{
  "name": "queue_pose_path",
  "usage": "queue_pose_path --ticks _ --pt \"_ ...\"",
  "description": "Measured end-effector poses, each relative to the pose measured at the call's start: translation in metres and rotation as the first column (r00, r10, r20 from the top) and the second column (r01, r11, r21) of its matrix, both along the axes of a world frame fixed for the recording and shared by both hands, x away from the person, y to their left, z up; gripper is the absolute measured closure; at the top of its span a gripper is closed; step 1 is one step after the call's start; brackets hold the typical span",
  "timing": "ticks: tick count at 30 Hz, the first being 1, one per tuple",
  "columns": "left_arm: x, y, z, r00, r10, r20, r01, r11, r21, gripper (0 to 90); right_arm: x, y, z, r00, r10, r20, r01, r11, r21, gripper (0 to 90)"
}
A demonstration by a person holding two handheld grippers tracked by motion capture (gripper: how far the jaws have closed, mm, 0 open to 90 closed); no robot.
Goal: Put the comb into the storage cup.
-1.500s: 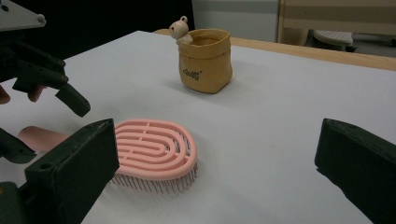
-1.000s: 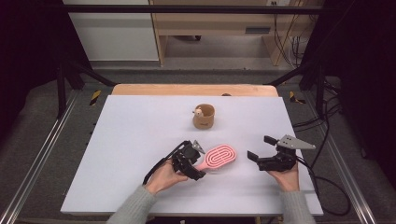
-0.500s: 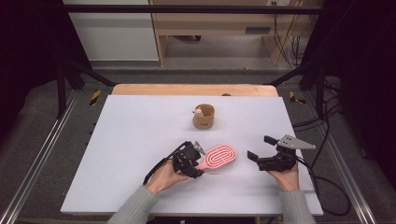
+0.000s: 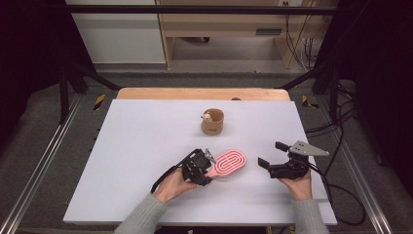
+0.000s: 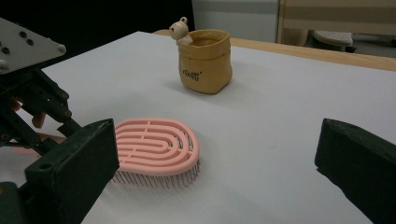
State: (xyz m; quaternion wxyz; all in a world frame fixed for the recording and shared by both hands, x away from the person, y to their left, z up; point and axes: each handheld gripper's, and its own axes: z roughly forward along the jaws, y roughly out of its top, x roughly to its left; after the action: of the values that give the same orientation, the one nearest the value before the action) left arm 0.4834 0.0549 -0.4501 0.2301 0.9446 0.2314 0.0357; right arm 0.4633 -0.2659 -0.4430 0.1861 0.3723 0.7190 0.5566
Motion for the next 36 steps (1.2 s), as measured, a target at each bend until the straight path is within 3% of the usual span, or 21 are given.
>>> queue_pose_path --ticks 12,30,35,36 --pt "-0.002 -0.0006 -0.0005 0.9995 -0.001 0.031 0.001 1.0 0.005 67.9 -0.0001 -0.0004 0.0003 1.0 -0.001 0.002 0.001 1.0 0.002 0.1" --pt "-0.0069 0.0041 0.0052 0.9952 0.021 0.096 -0.015 0.9982 -0.058 68.6 -0.0001 -0.0007 0.0005 1.0 -0.002 0.003 0.002 1.0 0.002 0.1" --pt "-0.0061 0.0042 0.0044 0.9967 0.019 0.078 -0.015 0.9987 -0.049 68.6 -0.0002 -0.0009 0.0006 1.0 -0.001 0.002 0.001 1.0 0.002 0.1" --pt "-0.0065 0.0041 0.0039 0.9958 0.016 0.09 -0.012 0.9989 -0.045 68.6 -0.0001 -0.0008 0.0005 1.0 -0.002 0.003 0.002 1.0 0.002 0.1"
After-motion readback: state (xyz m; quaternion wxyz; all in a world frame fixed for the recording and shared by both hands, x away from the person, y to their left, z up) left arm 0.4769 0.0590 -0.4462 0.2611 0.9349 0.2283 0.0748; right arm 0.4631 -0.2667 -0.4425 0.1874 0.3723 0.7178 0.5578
